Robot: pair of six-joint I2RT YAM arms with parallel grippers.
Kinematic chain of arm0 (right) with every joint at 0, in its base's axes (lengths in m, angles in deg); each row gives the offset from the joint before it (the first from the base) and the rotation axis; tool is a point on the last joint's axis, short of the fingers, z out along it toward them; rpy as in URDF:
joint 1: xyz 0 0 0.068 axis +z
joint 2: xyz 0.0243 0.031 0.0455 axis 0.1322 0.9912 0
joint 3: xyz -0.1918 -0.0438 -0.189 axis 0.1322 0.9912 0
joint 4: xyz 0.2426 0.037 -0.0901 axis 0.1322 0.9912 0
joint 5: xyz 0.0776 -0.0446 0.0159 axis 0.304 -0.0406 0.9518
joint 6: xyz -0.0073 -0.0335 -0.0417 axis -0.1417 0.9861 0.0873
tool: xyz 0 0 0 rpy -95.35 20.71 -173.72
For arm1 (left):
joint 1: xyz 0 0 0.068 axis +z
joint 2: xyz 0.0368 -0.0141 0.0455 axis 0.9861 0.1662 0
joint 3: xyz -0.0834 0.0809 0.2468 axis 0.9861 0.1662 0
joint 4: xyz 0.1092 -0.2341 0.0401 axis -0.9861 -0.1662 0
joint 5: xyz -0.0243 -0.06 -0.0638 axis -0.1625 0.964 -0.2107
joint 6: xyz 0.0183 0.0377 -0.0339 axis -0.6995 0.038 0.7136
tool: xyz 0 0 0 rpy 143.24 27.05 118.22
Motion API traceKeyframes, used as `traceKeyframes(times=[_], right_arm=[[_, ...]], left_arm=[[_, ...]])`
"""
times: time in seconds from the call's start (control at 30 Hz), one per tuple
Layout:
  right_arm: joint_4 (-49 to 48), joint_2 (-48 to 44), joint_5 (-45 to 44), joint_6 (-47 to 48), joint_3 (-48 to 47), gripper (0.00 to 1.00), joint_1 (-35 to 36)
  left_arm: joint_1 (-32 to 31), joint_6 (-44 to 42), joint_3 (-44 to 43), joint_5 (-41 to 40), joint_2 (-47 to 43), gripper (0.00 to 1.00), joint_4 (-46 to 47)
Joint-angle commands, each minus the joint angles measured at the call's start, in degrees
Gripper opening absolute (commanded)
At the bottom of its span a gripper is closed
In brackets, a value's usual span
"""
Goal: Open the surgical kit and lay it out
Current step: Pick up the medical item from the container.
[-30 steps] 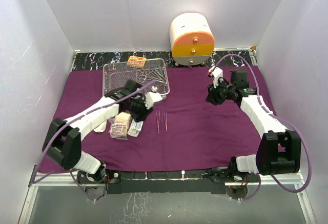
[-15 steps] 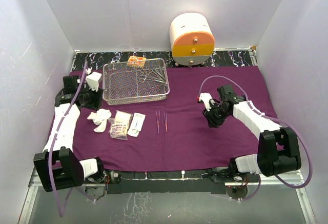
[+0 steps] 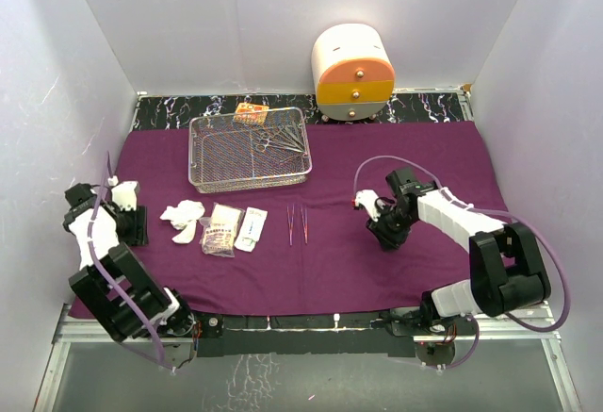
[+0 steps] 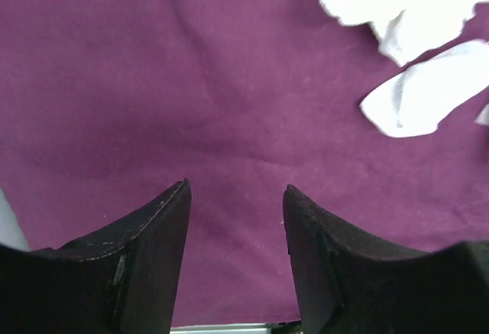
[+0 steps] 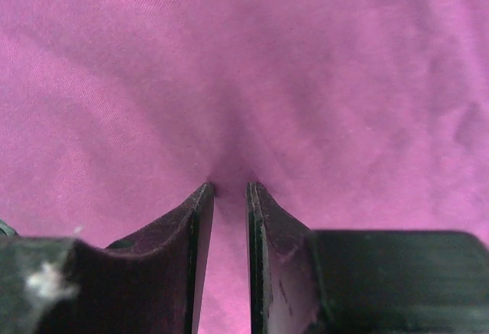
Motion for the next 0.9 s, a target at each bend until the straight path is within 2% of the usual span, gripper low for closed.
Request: traceKeyframes(times=[0.0, 0.4, 0.7, 0.87], right_arm=[[2.32, 1.8, -1.03, 1.67, 0.27, 0.21, 1.47], [7.56, 5.84, -2.71, 3.94, -0.84, 0.19, 3.24], [9.88, 6.11, -2.68, 4.44, -1.49, 0.17, 4.44], [11.49, 5.65, -1.78, 6.05, -1.85, 0.16, 4.51]], left_arm=[[3.02, -7.34, 0.76, -1.0, 3.52, 0.51, -2.97], [5.0, -13.81, 3.24, -10.16, 10.12, 0.51, -1.24], [5.18, -16.58, 3.94, -13.34, 11.04, 0.51, -1.79], [5.17, -16.55, 2.44, -12.53, 11.58, 0.51, -3.15]])
